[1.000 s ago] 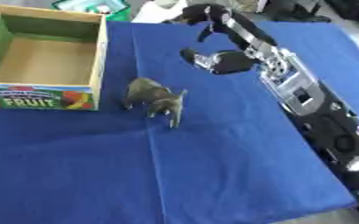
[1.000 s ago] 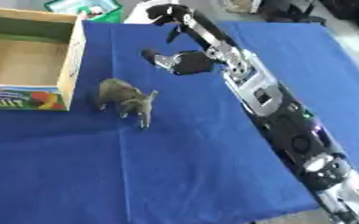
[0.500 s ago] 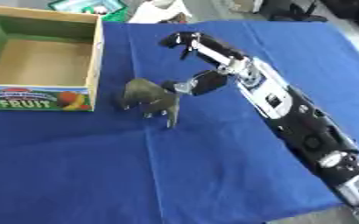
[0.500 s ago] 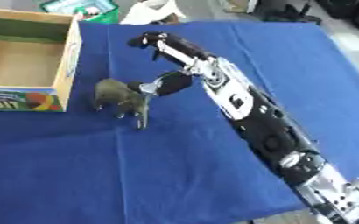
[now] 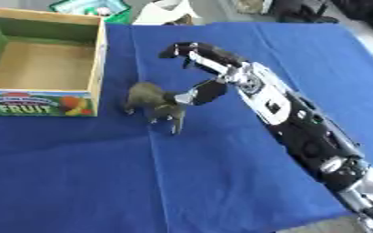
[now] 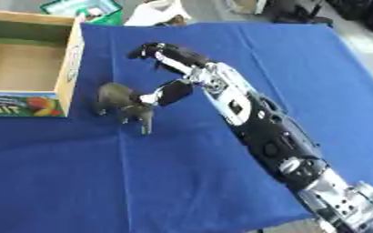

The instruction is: Pick up objects on the table and place them in the box.

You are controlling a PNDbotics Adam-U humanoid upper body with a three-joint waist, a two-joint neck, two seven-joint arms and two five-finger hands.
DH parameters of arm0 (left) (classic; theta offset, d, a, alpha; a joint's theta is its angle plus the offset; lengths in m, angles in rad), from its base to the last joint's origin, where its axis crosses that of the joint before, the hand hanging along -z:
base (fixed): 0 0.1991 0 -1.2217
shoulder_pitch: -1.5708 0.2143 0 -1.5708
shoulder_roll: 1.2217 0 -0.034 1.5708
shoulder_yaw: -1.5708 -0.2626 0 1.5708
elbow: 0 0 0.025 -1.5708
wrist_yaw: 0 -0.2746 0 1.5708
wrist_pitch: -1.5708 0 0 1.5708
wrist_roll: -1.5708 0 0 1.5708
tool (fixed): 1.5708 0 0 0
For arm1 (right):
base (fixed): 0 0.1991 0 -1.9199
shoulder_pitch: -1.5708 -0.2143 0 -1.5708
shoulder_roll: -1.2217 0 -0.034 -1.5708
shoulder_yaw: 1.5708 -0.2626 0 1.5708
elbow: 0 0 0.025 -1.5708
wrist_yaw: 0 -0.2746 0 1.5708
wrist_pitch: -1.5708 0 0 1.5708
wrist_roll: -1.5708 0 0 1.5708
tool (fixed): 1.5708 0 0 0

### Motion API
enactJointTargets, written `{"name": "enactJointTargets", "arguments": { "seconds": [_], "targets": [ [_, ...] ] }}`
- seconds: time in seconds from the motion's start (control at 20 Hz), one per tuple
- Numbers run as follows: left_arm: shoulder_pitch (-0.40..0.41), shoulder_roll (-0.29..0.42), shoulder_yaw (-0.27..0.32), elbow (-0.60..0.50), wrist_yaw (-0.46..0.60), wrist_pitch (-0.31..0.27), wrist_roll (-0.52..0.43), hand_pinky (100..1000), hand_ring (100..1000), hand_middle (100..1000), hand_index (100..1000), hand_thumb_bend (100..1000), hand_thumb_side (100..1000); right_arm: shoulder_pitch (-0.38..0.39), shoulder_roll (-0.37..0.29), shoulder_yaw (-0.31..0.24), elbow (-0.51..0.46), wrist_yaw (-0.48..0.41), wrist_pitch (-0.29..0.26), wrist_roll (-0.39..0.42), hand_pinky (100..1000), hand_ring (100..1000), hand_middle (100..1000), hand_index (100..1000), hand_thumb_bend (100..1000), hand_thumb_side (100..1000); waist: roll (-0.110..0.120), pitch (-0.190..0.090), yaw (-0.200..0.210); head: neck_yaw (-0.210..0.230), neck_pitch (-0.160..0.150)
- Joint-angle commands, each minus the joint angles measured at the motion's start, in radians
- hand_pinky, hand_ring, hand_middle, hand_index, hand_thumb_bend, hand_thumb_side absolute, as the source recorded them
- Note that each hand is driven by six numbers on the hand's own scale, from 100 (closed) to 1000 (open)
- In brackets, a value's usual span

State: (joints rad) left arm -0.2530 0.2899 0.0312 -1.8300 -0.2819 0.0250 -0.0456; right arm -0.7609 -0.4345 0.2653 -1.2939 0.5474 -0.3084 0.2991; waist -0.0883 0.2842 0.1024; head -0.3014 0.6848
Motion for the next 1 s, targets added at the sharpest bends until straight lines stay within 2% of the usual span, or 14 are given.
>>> {"name": "enactJointTargets", "arguments": {
  "seconds": [0.05,0.45,0.75,1.0],
  "targets": [
    [-0.006,0.01,-0.002,-0.015,0.003,-0.001,-0.004,597,490,489,649,247,626,-0.014,-0.004,0.004,0.004,0.019,-0.007,0.003,672,868,844,916,421,501,0.005,-0.017,0.001,-0.004,0.002],
    [-0.003,0.011,-0.002,-0.014,0.002,0.0,-0.004,597,491,489,650,247,627,-0.029,-0.012,0.008,-0.076,-0.009,-0.002,0.014,666,857,836,916,402,491,0.002,-0.02,-0.002,-0.005,0.007],
    [0.002,0.014,-0.002,-0.012,0.0,0.001,-0.006,597,491,490,650,246,629,-0.046,-0.042,0.034,-0.17,-0.062,0.027,0.063,666,854,835,915,389,487,-0.002,-0.027,-0.009,-0.002,0.015],
    [0.003,0.015,-0.002,-0.013,-0.001,0.001,-0.007,598,492,490,651,246,628,-0.06,-0.053,0.053,-0.198,-0.073,0.037,0.11,670,854,837,917,402,498,-0.003,-0.032,-0.011,-0.002,0.016]
  ]
}}
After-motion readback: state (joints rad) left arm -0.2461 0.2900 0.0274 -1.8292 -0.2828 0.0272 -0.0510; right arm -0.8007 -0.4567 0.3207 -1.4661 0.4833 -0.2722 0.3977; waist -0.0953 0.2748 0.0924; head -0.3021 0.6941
